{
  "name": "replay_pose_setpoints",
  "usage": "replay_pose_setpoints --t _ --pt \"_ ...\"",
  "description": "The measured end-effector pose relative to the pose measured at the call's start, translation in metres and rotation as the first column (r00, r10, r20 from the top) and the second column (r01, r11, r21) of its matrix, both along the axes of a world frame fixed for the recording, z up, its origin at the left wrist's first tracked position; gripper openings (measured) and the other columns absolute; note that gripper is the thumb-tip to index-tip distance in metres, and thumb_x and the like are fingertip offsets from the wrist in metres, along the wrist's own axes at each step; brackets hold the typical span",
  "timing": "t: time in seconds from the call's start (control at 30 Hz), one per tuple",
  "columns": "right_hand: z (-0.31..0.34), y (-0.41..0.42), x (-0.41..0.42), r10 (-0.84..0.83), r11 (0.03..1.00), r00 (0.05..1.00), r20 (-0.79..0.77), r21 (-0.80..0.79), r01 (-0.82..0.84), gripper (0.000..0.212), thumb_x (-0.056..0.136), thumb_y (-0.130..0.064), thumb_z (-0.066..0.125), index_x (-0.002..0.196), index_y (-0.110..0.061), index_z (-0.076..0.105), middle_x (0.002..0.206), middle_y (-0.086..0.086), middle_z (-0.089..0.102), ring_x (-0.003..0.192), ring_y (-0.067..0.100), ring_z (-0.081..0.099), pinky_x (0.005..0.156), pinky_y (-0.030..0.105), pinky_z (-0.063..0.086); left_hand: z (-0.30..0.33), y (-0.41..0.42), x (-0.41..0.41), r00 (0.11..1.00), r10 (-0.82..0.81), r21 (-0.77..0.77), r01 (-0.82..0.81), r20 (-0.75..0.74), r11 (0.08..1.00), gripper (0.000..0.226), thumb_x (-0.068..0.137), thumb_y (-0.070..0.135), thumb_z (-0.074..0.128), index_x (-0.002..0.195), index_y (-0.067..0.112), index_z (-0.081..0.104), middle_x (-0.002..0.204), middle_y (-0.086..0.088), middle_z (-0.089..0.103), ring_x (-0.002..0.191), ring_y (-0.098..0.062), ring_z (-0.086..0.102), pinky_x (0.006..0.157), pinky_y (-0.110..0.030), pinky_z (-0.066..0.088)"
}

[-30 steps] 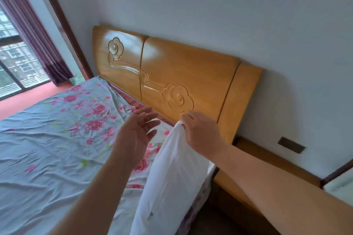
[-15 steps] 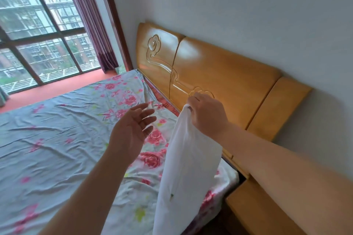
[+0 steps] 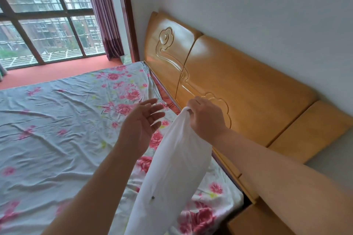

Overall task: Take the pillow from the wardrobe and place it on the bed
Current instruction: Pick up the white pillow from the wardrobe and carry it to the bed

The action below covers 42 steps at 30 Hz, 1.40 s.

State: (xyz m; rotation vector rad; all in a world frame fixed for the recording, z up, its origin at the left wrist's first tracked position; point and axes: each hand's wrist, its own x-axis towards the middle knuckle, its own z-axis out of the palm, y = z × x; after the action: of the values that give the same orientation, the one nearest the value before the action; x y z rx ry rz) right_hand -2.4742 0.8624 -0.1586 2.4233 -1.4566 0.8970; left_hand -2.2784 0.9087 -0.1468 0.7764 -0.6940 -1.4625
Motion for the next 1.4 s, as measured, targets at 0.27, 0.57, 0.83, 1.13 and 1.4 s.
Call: replay_pose_setpoints --t 0.27,0.57,0.83,1.13,1.4 --pt "0.003 -0.081 0.043 0.033 0.999 0.999 -0.005 0.019 -0.033 0.006 0.081 -0.006 0.068 0.082 -0.009 0.062 0.074 0.004 0.061 0.063 0.022 0.056 0.045 0.031 0.048 0.004 -0.094 0.033 0.993 0.054 0.014 -0.053 -0.106 0.998 0.023 0.087 0.018 0.051 0.103 0.012 0.067 0.087 -0.005 0.073 0.075 -0.018 0.068 0.069 -0.031 0.047" --pt "0.007 -0.164 0.066 0.072 0.997 0.997 -0.011 0.025 -0.072 0.003 0.083 -0.006 0.064 0.084 -0.007 0.063 0.076 0.006 0.062 0.065 0.024 0.057 0.049 0.037 0.053 0.003 -0.165 0.044 0.993 0.057 0.05 -0.053 -0.098 0.997 0.024 0.084 0.017 0.054 0.102 0.011 0.068 0.088 -0.006 0.073 0.075 -0.019 0.068 0.066 -0.031 0.05" --pt "-0.015 -0.24 0.073 0.068 0.996 0.994 0.085 0.055 -0.073 0.006 0.083 -0.006 0.065 0.085 -0.01 0.061 0.079 0.003 0.062 0.067 0.023 0.057 0.051 0.028 0.043 -0.008 -0.209 0.053 0.984 0.174 0.12 -0.168 -0.042 0.978 0.025 0.088 0.016 0.049 0.108 0.009 0.064 0.091 -0.007 0.07 0.074 -0.019 0.068 0.065 -0.03 0.046" --pt "-0.035 -0.321 0.082 0.112 0.987 0.989 0.099 0.103 -0.122 0.008 0.085 -0.005 0.063 0.083 -0.01 0.058 0.076 0.001 0.059 0.062 0.02 0.049 0.05 0.024 0.031 -0.025 -0.268 0.056 0.969 0.244 0.183 -0.236 -0.023 0.954 0.025 0.083 0.016 0.054 0.104 0.01 0.067 0.087 -0.007 0.072 0.074 -0.019 0.068 0.065 -0.03 0.048" --pt "-0.042 -0.408 0.112 0.15 0.976 0.978 0.143 0.138 -0.17 0.002 0.088 -0.008 0.06 0.086 -0.008 0.059 0.082 0.004 0.061 0.069 0.026 0.055 0.053 0.03 0.038 -0.039 -0.34 0.076 0.945 0.327 0.232 -0.317 -0.004 0.92 0.021 0.088 0.015 0.052 0.094 0.012 0.071 0.083 -0.006 0.072 0.07 -0.018 0.069 0.06 -0.029 0.052"
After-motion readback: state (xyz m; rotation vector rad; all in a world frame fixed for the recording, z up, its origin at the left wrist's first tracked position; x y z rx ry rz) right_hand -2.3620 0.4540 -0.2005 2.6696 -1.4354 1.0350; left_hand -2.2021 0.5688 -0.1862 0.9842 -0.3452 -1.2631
